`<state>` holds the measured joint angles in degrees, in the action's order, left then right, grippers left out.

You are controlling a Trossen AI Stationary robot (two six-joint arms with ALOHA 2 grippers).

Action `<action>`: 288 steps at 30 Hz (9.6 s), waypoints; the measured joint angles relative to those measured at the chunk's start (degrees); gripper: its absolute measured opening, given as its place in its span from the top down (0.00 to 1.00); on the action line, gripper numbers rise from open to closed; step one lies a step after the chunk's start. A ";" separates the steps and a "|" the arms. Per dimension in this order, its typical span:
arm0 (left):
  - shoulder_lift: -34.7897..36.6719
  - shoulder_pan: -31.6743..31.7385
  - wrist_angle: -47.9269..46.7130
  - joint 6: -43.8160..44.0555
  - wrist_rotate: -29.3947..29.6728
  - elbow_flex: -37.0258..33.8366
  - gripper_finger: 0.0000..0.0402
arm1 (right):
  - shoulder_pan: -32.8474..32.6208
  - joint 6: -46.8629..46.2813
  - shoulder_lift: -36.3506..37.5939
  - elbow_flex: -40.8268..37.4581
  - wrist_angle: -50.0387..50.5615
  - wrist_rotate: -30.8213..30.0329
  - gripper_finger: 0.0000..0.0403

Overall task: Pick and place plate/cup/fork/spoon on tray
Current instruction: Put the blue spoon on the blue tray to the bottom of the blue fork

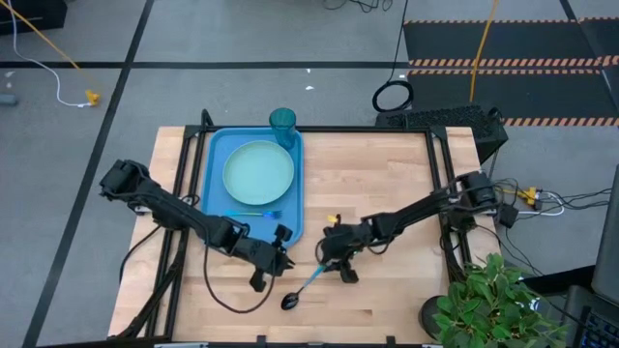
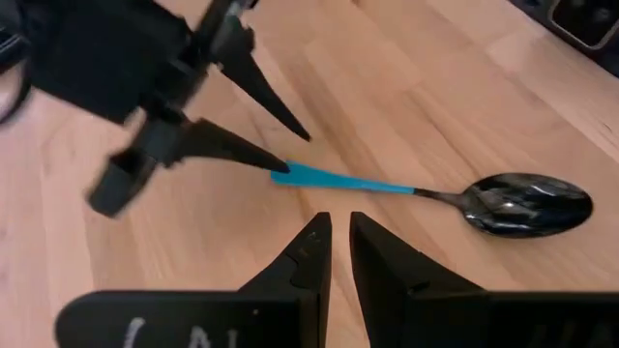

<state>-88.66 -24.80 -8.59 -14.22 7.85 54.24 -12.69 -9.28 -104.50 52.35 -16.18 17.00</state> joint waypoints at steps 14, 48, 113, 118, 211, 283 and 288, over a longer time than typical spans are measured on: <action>-0.73 -2.40 2.74 -1.44 -0.12 0.00 0.88 | -0.28 7.18 -6.00 3.20 2.43 -10.84 0.91; -20.83 -1.84 -0.01 -50.09 5.22 9.10 0.58 | -2.80 13.64 20.57 -0.16 19.21 -20.12 0.94; -19.12 -1.45 -16.19 -86.44 1.06 12.70 0.73 | -5.05 9.07 21.36 -0.66 20.76 -20.20 0.94; -19.96 -1.08 -14.60 -88.87 1.01 12.70 0.73 | -5.05 9.74 21.38 -0.66 20.76 -20.20 0.94; -24.99 4.50 -4.68 -11.57 -7.04 14.40 0.65 | -5.03 6.95 21.36 -0.64 20.97 -20.18 0.94; 2.58 6.19 -32.83 25.48 16.12 -7.75 0.94 | -5.05 5.40 21.39 -0.66 20.96 -20.22 0.94; 2.58 6.14 -29.90 24.82 14.10 -9.65 0.98 | -5.05 5.40 21.39 -0.66 20.89 -20.39 0.94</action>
<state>-86.08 -18.65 -38.49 10.61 21.95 44.59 -17.74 -3.88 -83.11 51.68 4.71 -3.39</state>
